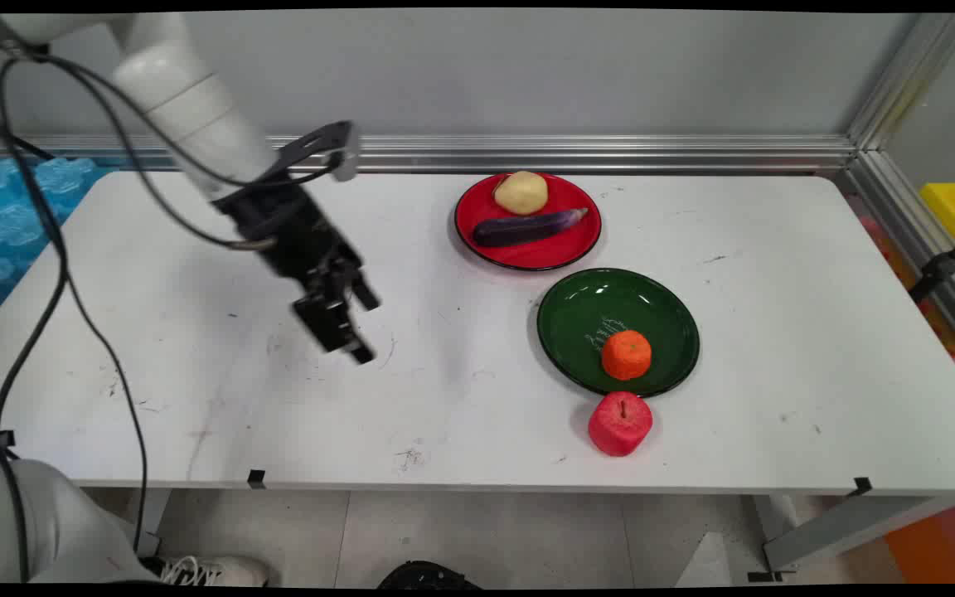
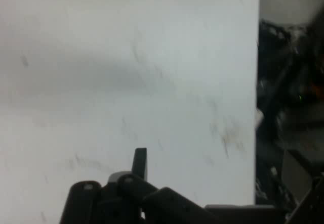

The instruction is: Pick up the mandarin from the green plate

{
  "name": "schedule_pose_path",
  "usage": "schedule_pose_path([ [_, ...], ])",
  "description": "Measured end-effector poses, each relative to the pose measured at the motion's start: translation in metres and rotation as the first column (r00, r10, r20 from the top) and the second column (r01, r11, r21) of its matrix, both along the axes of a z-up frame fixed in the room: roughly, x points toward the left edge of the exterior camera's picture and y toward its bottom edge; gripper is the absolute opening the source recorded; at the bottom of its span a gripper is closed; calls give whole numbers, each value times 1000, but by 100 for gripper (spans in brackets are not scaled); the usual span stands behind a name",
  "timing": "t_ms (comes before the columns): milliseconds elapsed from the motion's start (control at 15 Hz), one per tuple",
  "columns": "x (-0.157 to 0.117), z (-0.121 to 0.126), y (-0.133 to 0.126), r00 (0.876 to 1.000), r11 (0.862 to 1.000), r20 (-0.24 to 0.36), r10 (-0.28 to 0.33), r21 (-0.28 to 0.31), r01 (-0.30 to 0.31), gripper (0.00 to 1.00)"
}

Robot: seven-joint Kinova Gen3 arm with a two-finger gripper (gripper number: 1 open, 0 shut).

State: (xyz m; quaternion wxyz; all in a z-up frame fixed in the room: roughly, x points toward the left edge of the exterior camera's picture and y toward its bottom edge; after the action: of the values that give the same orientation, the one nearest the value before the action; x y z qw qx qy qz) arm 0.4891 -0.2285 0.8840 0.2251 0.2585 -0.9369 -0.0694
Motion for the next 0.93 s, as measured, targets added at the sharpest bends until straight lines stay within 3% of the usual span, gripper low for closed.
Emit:
schedule_pose_path([
  [333,-51,-3,-32,997,992,-73,-2,-126,-7,100],
  [933,-136,-44,-60,991,954,-130,-32,-299,-9,100],
])
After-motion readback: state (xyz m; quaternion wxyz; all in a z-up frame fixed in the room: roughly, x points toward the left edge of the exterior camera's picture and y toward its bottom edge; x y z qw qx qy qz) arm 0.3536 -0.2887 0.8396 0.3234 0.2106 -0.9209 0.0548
